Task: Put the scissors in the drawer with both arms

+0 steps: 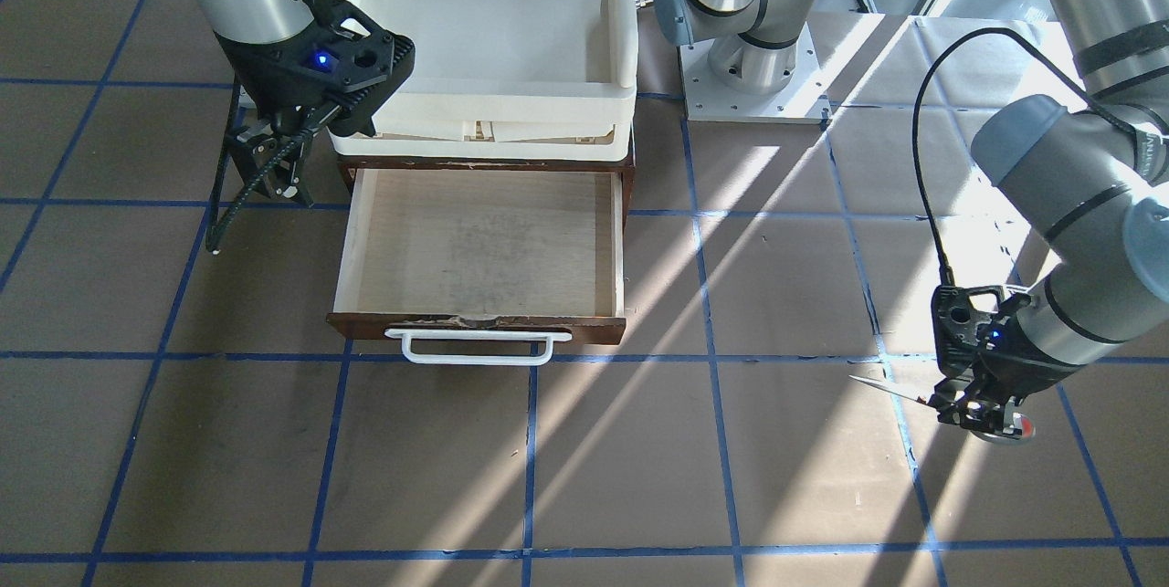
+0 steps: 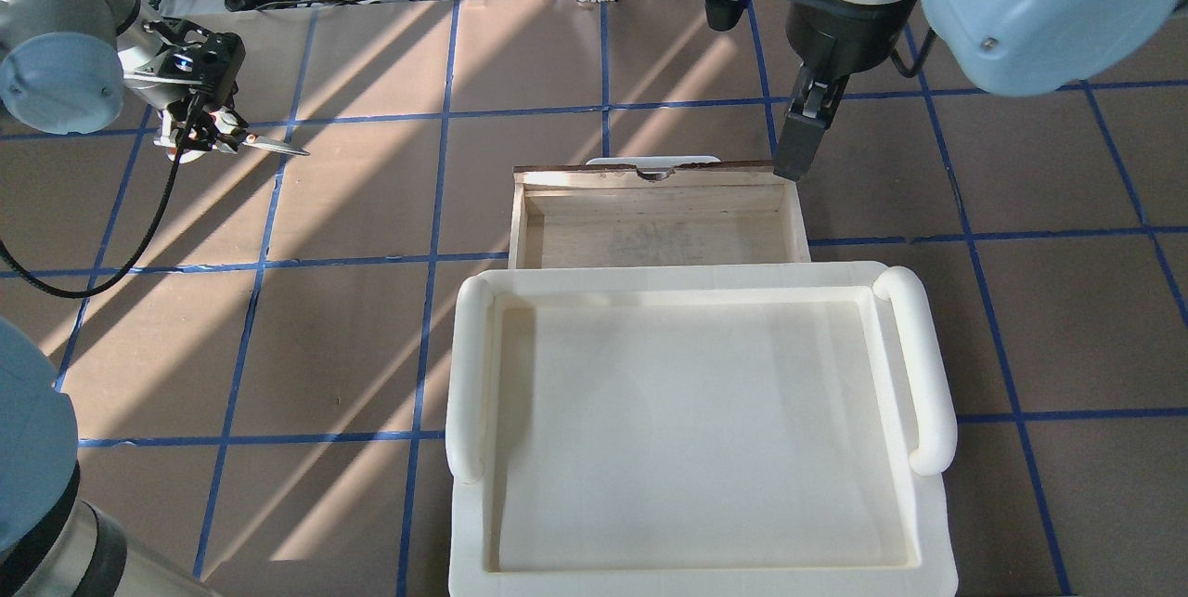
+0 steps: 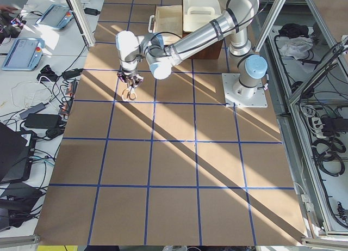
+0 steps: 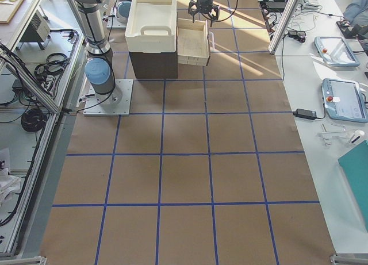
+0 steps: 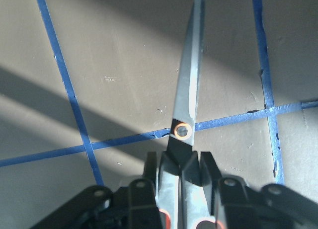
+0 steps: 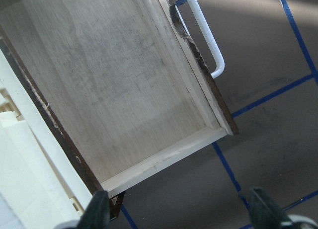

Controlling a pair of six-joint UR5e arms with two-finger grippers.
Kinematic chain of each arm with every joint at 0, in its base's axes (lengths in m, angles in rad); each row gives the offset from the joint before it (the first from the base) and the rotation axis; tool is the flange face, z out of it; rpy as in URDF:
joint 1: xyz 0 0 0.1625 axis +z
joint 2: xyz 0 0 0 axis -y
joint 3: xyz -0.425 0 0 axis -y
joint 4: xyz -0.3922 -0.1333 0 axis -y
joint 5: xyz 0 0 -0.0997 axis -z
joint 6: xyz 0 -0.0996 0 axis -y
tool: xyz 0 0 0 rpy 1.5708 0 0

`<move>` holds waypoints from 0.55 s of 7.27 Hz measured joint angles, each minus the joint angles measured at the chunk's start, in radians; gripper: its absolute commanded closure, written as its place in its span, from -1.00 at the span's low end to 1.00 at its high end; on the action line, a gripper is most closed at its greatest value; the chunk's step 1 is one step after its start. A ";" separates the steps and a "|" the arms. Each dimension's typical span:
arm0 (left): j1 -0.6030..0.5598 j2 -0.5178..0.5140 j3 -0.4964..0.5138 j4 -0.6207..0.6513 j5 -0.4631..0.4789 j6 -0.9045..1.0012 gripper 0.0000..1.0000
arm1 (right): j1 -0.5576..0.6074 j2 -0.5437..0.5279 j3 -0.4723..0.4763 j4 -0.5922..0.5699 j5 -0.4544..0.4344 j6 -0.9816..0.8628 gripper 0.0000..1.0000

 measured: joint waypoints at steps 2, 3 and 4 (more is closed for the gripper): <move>-0.107 0.055 0.000 -0.063 -0.001 -0.139 1.00 | -0.011 -0.100 0.068 0.041 0.000 0.365 -1.00; -0.163 0.077 -0.001 -0.088 0.001 -0.202 1.00 | -0.012 -0.117 0.076 0.073 0.000 0.556 -1.00; -0.218 0.095 -0.001 -0.108 0.000 -0.266 1.00 | -0.011 -0.131 0.078 0.096 -0.001 0.700 -1.00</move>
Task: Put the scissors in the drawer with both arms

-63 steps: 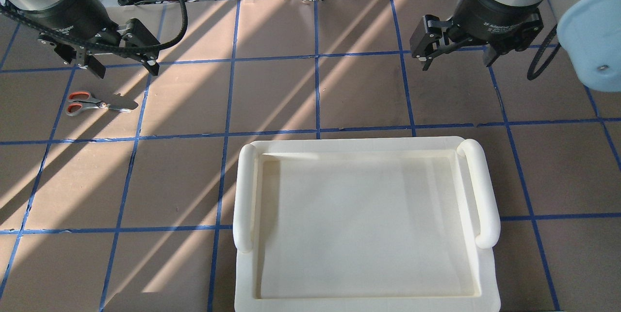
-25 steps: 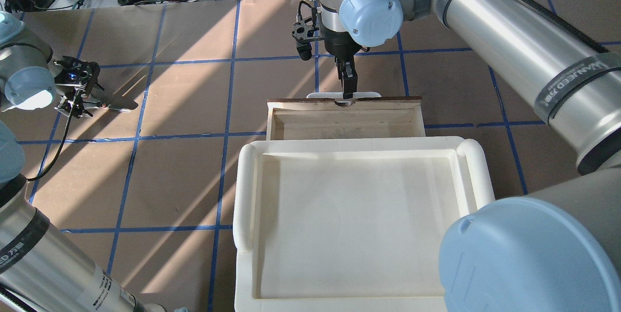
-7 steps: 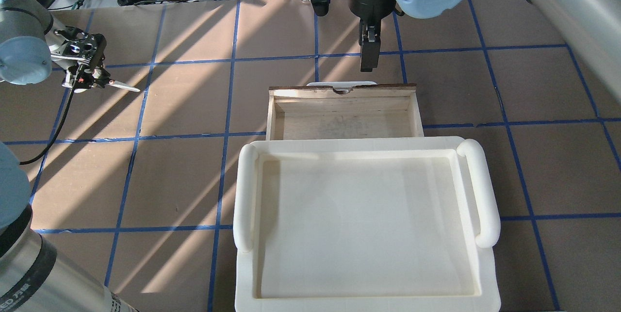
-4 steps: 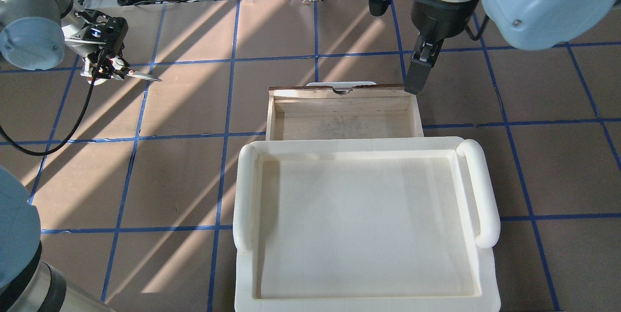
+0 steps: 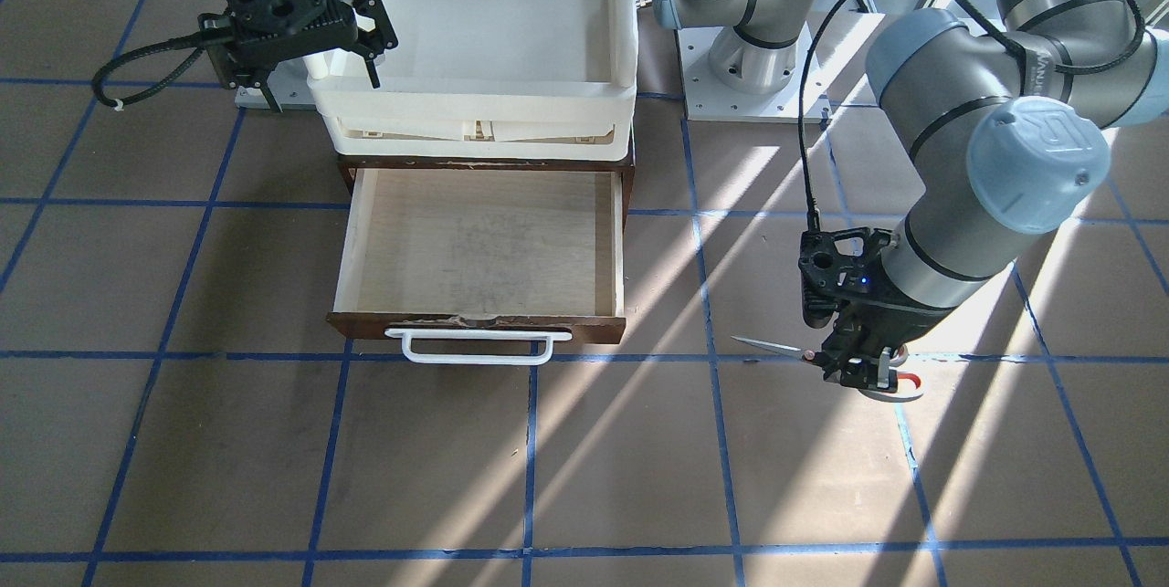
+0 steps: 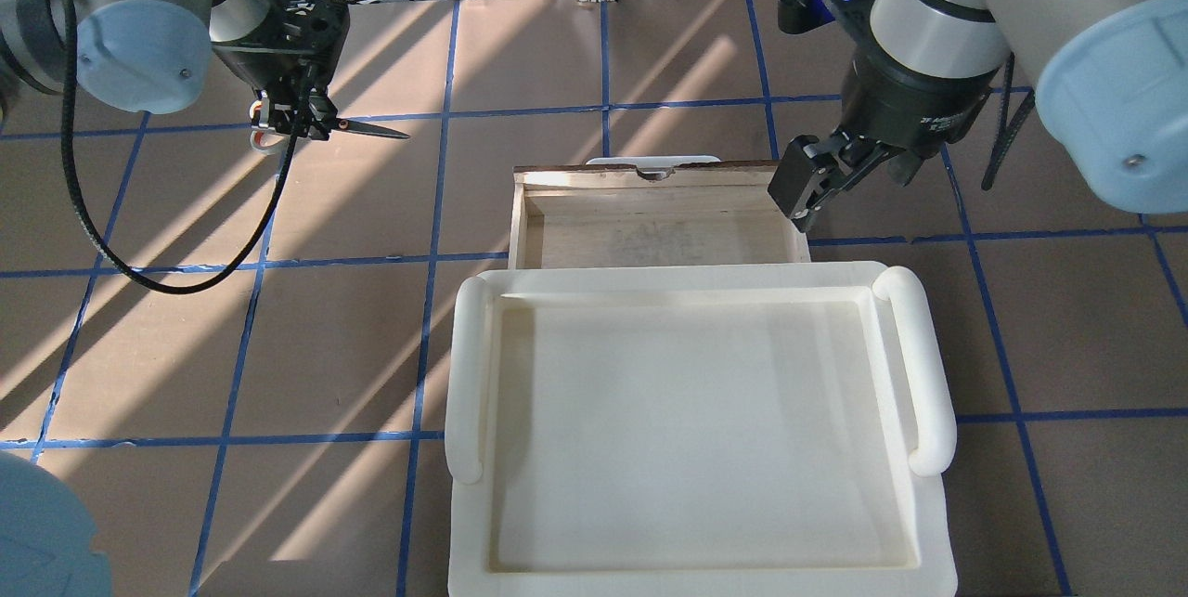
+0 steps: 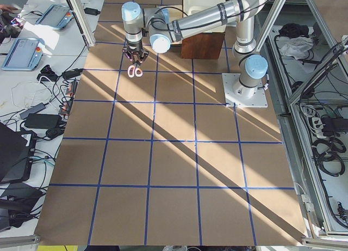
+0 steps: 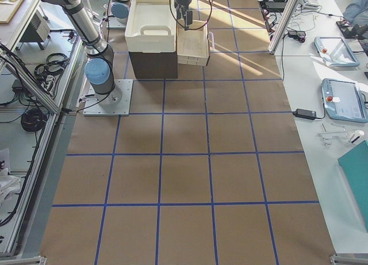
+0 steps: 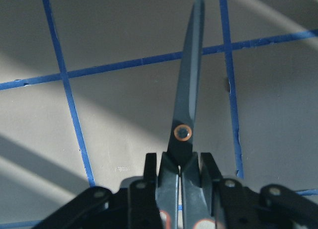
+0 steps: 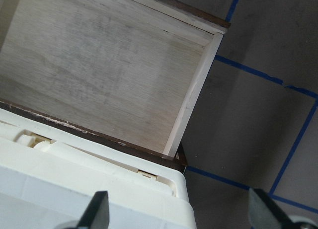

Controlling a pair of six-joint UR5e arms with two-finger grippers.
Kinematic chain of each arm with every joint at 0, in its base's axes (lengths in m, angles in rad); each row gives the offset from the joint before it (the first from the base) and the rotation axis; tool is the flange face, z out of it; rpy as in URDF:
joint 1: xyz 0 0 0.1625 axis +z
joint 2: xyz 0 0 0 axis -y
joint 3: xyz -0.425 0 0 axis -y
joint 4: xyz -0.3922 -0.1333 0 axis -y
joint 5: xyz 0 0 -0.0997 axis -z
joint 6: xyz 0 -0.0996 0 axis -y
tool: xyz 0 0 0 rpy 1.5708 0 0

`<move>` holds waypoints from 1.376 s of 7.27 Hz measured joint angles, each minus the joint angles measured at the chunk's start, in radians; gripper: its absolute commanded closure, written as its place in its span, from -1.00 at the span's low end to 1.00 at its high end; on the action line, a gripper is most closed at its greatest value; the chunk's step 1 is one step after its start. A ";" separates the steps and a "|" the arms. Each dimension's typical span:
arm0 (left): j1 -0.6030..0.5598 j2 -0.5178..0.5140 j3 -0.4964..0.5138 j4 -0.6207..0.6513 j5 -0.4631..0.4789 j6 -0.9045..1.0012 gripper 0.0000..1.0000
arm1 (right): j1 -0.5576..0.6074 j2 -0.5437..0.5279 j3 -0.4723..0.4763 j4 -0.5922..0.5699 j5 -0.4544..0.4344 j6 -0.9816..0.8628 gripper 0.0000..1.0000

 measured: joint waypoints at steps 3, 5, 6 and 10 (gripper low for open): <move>-0.158 0.024 -0.004 -0.027 -0.005 -0.130 1.00 | 0.002 -0.047 0.001 0.027 0.000 0.201 -1.00; -0.249 0.028 -0.012 -0.032 -0.003 -0.200 1.00 | 0.003 -0.054 0.001 0.029 -0.002 0.268 -1.00; -0.291 0.026 -0.015 -0.037 -0.005 -0.255 1.00 | 0.003 -0.055 0.001 0.028 -0.003 0.276 -1.00; -0.430 0.028 -0.019 -0.055 -0.008 -0.362 1.00 | 0.003 -0.053 0.002 0.020 -0.003 0.272 -1.00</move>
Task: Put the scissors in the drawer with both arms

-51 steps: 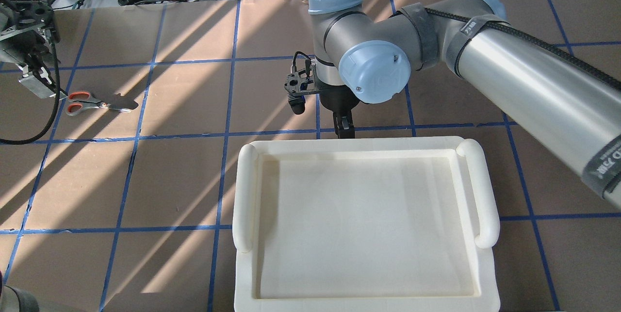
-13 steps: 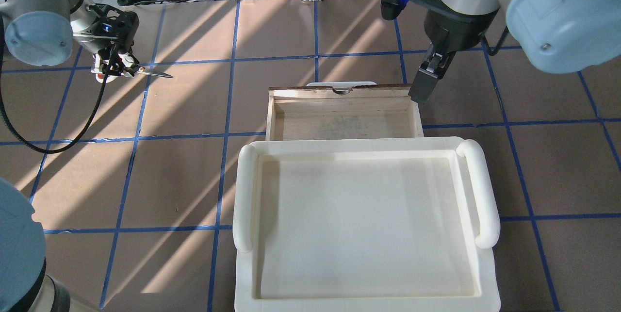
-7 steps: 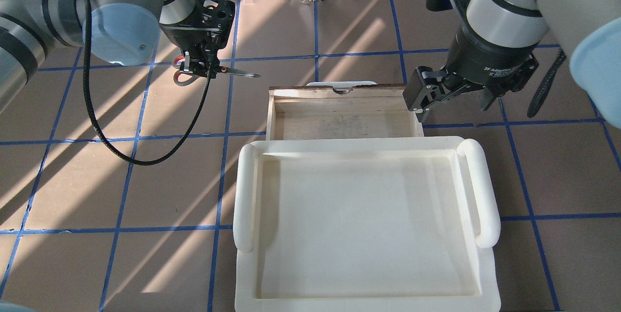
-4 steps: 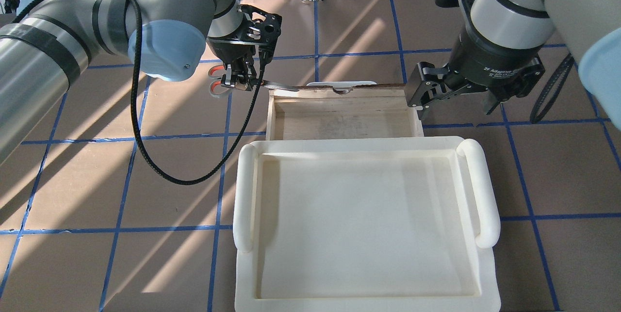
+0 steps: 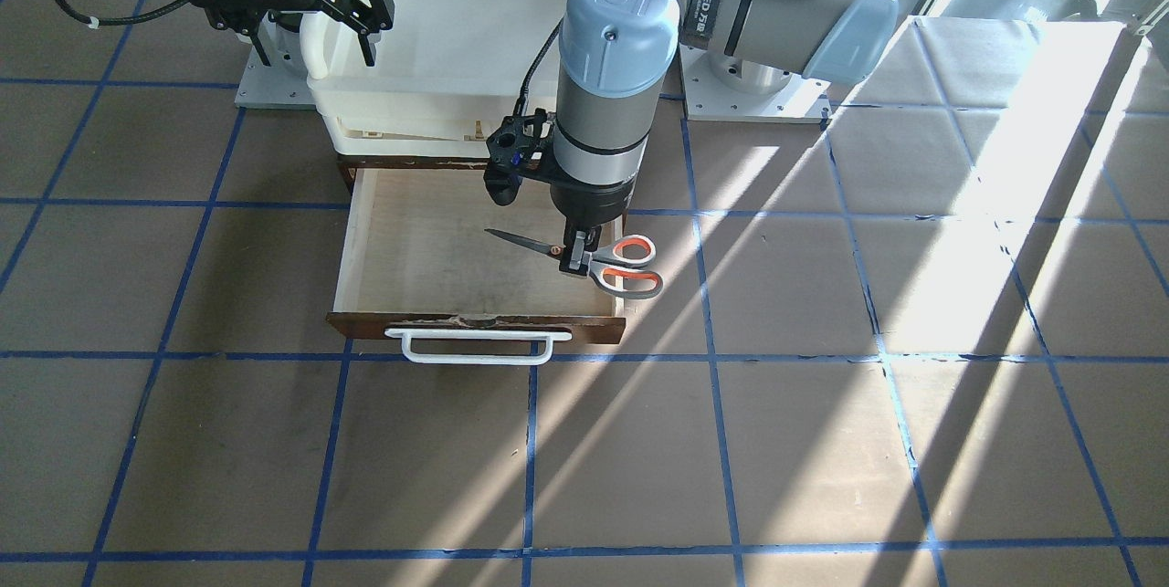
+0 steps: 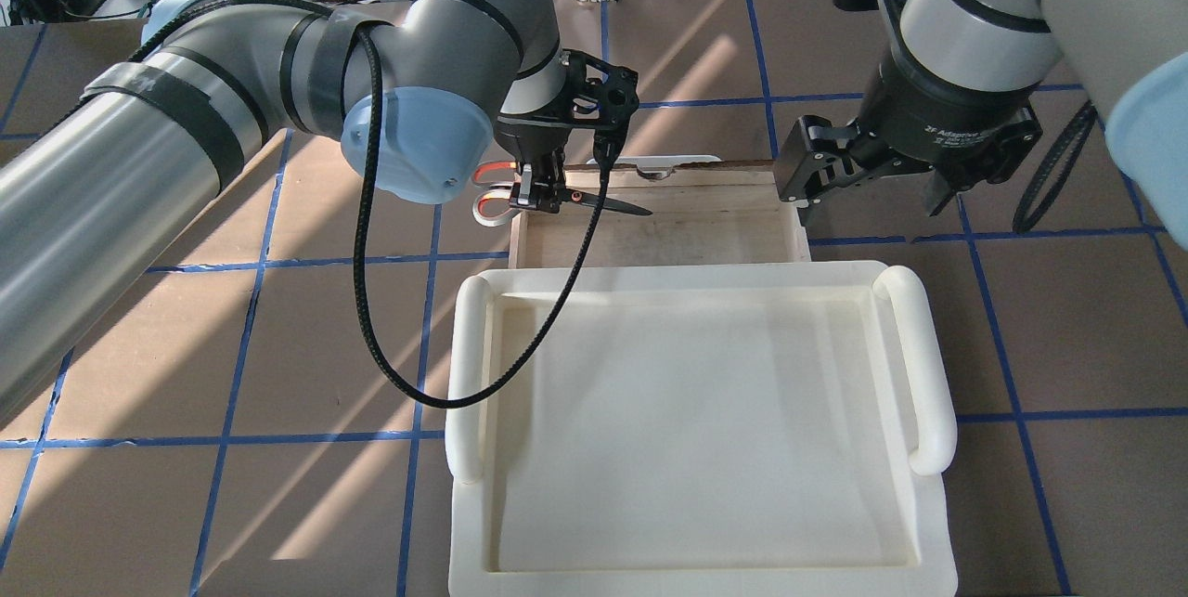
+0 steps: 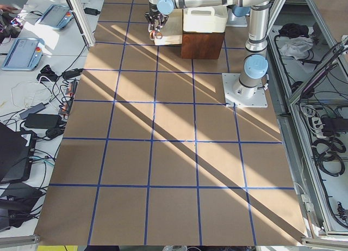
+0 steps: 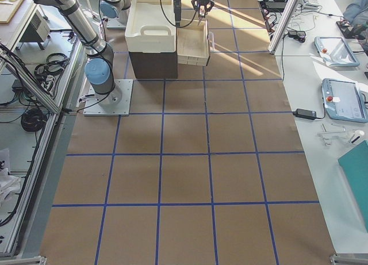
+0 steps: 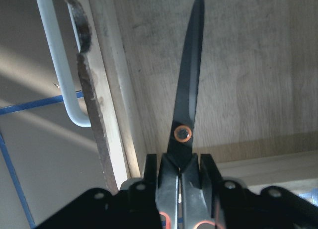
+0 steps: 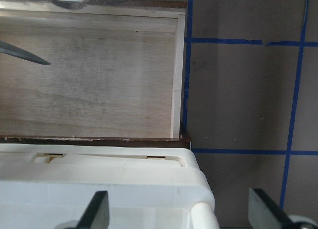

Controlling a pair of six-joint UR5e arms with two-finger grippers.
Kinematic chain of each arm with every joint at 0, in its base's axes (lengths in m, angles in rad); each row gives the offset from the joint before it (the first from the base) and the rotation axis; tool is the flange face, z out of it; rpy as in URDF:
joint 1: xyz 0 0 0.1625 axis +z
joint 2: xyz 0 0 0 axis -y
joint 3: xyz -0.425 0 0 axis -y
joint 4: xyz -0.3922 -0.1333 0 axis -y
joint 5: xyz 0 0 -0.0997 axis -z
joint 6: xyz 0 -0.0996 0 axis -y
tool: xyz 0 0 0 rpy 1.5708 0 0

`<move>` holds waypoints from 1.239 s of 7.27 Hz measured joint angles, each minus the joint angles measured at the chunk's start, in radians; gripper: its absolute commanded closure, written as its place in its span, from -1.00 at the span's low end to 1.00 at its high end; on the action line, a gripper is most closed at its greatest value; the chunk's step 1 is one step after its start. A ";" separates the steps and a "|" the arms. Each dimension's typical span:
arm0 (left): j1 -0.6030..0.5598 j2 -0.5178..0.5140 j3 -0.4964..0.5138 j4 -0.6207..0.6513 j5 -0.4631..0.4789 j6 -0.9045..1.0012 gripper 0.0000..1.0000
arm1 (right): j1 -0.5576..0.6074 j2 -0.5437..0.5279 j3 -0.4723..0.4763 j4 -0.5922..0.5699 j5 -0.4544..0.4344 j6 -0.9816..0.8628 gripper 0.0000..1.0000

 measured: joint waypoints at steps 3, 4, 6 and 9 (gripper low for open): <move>-0.071 -0.019 -0.001 -0.001 -0.004 -0.027 1.00 | 0.000 0.001 0.001 0.004 0.002 -0.004 -1.00; -0.079 -0.023 -0.002 -0.002 -0.005 -0.029 1.00 | 0.000 0.001 0.001 0.005 0.001 -0.005 -1.00; -0.083 -0.030 -0.021 0.004 -0.005 -0.026 1.00 | 0.000 0.002 0.001 0.006 0.002 -0.006 -1.00; -0.089 -0.043 -0.040 0.015 -0.005 -0.016 -0.16 | 0.000 0.003 0.001 0.007 -0.002 -0.009 -1.00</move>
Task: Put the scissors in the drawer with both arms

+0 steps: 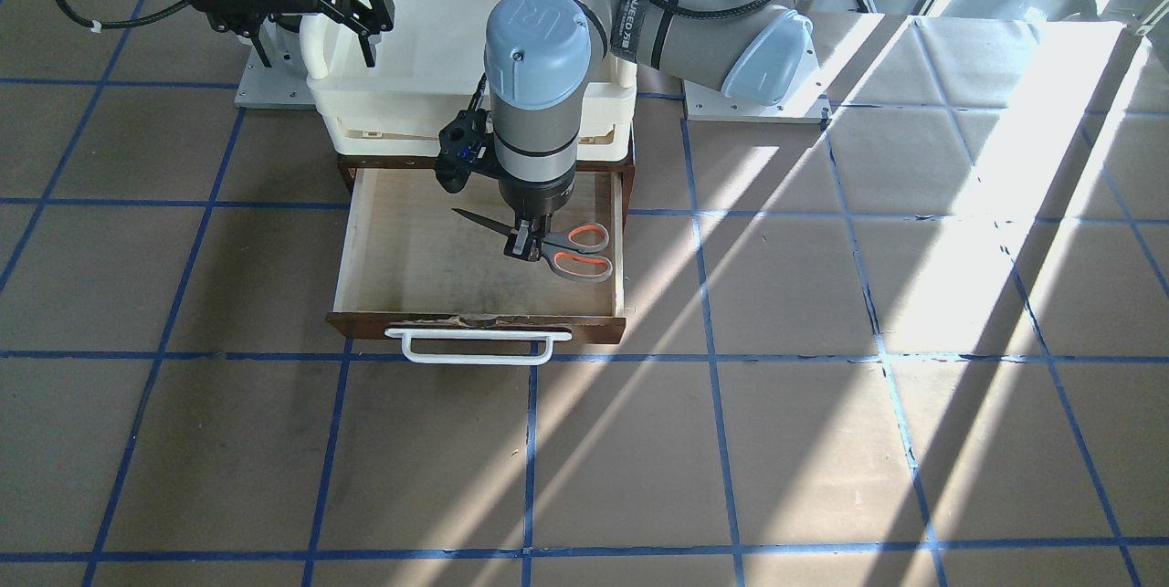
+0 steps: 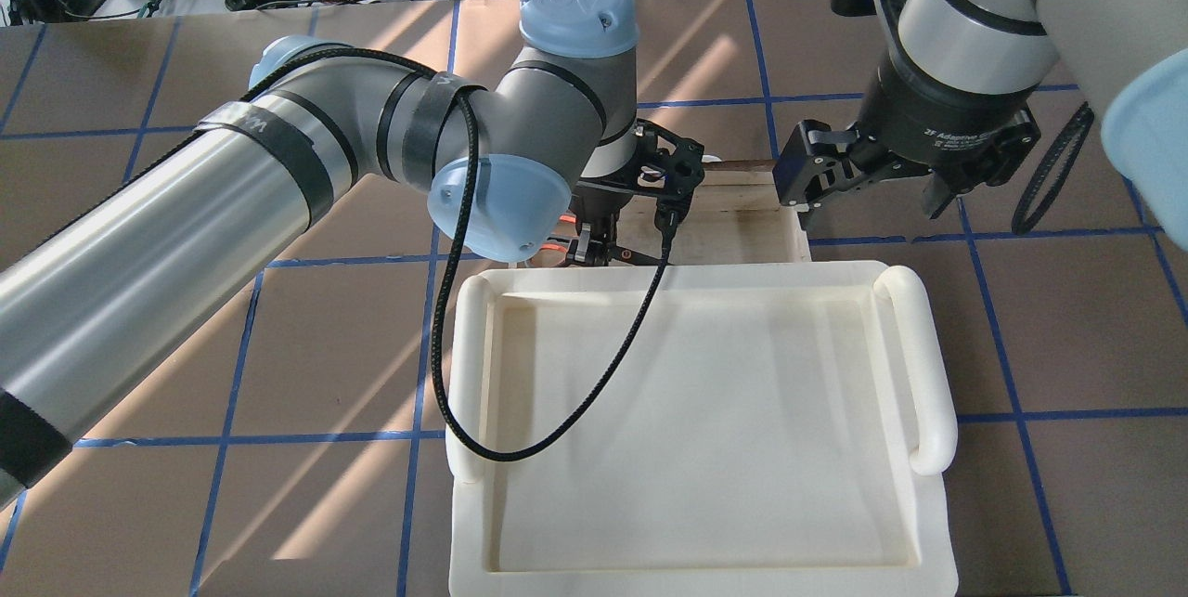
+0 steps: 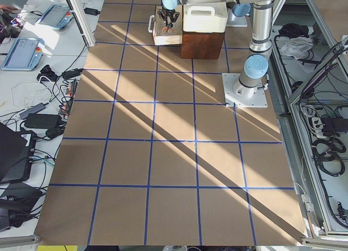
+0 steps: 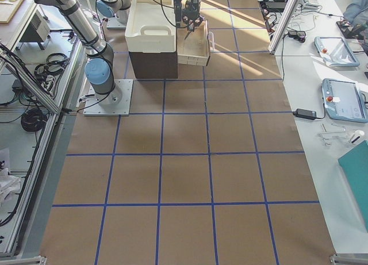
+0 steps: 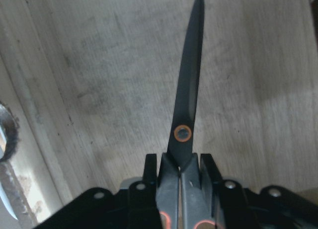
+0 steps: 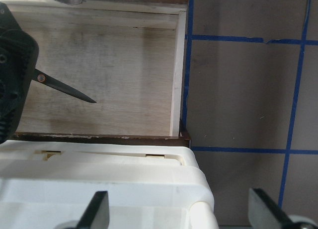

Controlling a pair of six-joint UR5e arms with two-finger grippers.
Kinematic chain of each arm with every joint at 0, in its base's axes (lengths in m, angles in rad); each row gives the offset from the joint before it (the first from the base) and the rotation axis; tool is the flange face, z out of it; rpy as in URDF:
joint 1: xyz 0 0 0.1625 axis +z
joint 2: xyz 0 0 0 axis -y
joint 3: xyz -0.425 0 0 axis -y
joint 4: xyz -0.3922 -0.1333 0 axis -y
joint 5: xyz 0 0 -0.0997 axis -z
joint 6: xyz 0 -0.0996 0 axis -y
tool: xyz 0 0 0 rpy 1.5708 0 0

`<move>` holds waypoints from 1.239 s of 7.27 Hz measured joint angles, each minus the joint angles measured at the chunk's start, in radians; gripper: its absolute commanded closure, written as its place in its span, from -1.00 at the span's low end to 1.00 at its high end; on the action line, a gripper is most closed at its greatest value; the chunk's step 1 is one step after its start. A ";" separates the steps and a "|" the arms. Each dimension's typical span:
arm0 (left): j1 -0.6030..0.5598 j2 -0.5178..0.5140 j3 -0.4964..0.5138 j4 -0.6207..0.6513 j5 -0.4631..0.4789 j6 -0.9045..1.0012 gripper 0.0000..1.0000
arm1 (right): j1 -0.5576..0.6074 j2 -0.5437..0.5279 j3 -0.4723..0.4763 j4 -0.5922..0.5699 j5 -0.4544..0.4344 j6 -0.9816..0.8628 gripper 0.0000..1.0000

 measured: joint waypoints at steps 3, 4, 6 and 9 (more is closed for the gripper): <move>-0.001 -0.003 0.001 0.007 0.002 -0.015 -0.39 | 0.000 0.000 0.000 0.002 0.001 0.000 -1.00; -0.001 0.006 0.005 0.007 0.002 -0.023 -0.35 | 0.000 0.000 0.000 0.002 0.001 0.000 -1.00; 0.001 0.043 0.026 0.004 0.003 -0.111 -0.21 | 0.000 0.000 0.000 0.002 0.000 0.000 -1.00; 0.024 0.112 0.072 -0.007 0.007 -0.441 -0.63 | 0.000 0.000 0.000 0.002 0.002 0.000 -1.00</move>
